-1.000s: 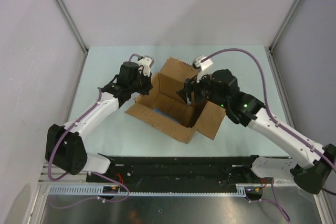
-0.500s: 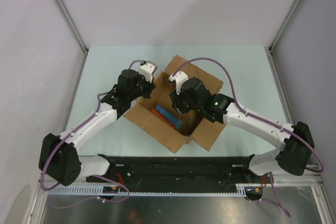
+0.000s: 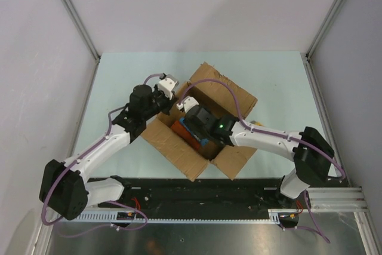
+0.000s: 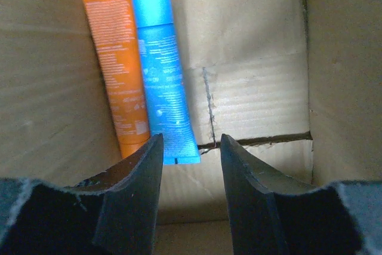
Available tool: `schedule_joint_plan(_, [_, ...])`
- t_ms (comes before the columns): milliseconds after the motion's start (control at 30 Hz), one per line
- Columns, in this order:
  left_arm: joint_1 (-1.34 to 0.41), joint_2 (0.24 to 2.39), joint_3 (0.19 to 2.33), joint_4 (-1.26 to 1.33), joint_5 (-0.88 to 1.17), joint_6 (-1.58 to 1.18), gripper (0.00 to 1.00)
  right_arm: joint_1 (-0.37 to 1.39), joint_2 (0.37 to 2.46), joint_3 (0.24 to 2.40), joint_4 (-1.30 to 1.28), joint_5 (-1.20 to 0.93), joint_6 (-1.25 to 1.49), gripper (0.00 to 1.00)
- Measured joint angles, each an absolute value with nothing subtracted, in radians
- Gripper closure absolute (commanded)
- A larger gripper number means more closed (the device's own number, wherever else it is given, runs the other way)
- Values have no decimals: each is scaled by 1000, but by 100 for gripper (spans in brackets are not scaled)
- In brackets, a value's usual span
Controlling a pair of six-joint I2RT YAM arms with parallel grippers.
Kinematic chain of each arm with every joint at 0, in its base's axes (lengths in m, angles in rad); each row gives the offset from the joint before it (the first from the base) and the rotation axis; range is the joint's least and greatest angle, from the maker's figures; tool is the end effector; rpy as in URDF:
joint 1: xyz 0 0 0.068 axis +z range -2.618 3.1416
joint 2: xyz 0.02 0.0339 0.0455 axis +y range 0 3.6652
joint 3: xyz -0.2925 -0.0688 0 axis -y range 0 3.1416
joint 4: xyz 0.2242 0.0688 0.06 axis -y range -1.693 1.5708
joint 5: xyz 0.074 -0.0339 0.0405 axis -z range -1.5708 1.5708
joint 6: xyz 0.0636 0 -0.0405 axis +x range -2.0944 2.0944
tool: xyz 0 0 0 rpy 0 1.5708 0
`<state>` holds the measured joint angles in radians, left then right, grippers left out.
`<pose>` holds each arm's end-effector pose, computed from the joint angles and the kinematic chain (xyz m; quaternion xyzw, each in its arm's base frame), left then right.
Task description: Unpack the express box
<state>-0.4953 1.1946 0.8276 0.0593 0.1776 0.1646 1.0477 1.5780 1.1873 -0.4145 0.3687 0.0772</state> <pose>0.2353 -0.1399 0.3197 0.3100 0.7436 -0.1674 0.5683 0.1920 0.2871 0.2800 -0.3648 0.8386 0.0520 0.4013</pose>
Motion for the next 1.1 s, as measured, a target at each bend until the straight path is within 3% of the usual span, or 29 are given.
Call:
schedule_joint_plan(333, [-495, 1084, 700, 187, 199, 193, 100, 1053, 1610, 1065, -342, 450, 78, 51])
schedule_joint_plan(1100, [-495, 980, 587, 333, 284, 227, 100, 1066, 1647, 1037, -111, 466, 69, 52])
